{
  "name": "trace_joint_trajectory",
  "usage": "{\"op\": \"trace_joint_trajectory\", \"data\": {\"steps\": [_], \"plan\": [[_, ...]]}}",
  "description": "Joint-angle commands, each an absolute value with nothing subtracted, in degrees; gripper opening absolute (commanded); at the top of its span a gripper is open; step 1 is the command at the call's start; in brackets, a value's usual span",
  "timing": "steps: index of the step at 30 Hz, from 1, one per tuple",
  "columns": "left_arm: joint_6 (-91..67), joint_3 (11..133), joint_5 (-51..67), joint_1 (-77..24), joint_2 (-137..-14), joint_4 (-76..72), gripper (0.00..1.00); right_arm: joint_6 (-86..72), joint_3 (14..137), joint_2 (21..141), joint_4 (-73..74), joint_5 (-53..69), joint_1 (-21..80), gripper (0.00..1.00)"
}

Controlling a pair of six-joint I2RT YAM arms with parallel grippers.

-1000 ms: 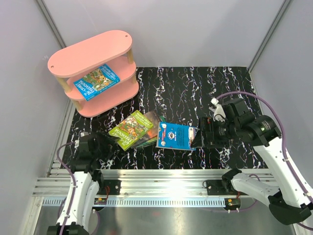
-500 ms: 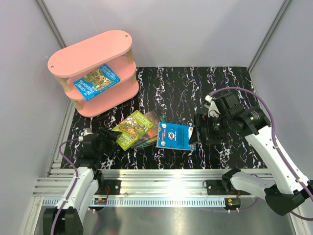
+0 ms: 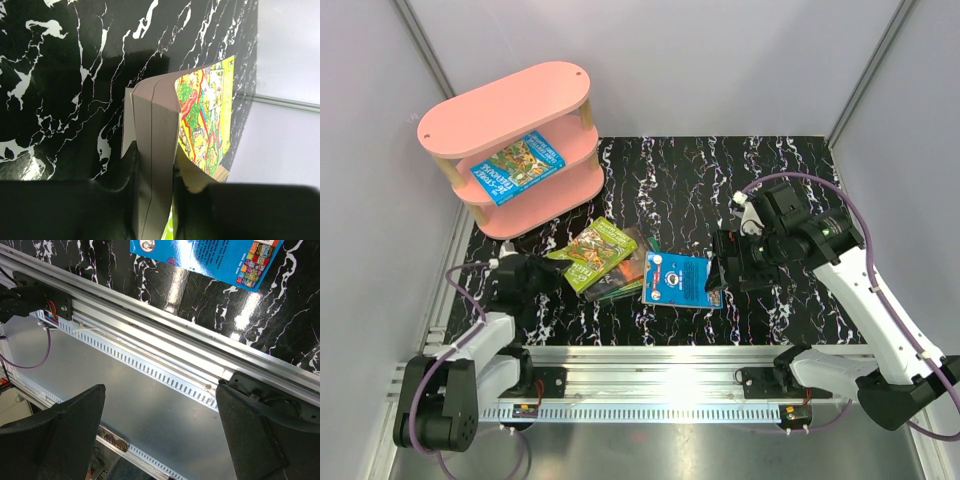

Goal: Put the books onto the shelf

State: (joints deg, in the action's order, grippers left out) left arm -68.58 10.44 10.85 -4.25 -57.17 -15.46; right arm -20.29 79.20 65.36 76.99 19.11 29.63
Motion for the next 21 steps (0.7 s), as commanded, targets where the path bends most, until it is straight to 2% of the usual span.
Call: {"op": "trace_joint_trajectory", "data": {"steps": [1,7,12,14,17,21], "plan": [[-65.0,12.1,8.3,-5.0,-56.4,-2.8,0.00,-19.2,81.3,64.3,77.5,18.5,30.1,1.00],[-63.6,16.7,7.2,-5.0,-46.6,11.0,0.00,-20.1,80.9,62.8,76.3,20.6,30.1,1.00],[-64.8,22.2,8.5,-5.3,-36.6,20.9,0.00,-25.0,84.4,64.2,72.5,27.1,29.9,1.00],[-65.0,24.7,8.8,-5.3,-33.3,26.7,0.00,-32.3,83.4,64.4,64.6,36.1,29.9,1.00],[-66.2,30.0,7.7,-5.4,-28.0,34.7,0.00,-44.9,74.8,62.2,48.8,46.3,29.9,1.00],[-67.9,36.4,6.9,-5.5,-23.7,41.5,0.00,-64.4,55.8,57.4,24.8,51.3,29.9,1.00]]}}
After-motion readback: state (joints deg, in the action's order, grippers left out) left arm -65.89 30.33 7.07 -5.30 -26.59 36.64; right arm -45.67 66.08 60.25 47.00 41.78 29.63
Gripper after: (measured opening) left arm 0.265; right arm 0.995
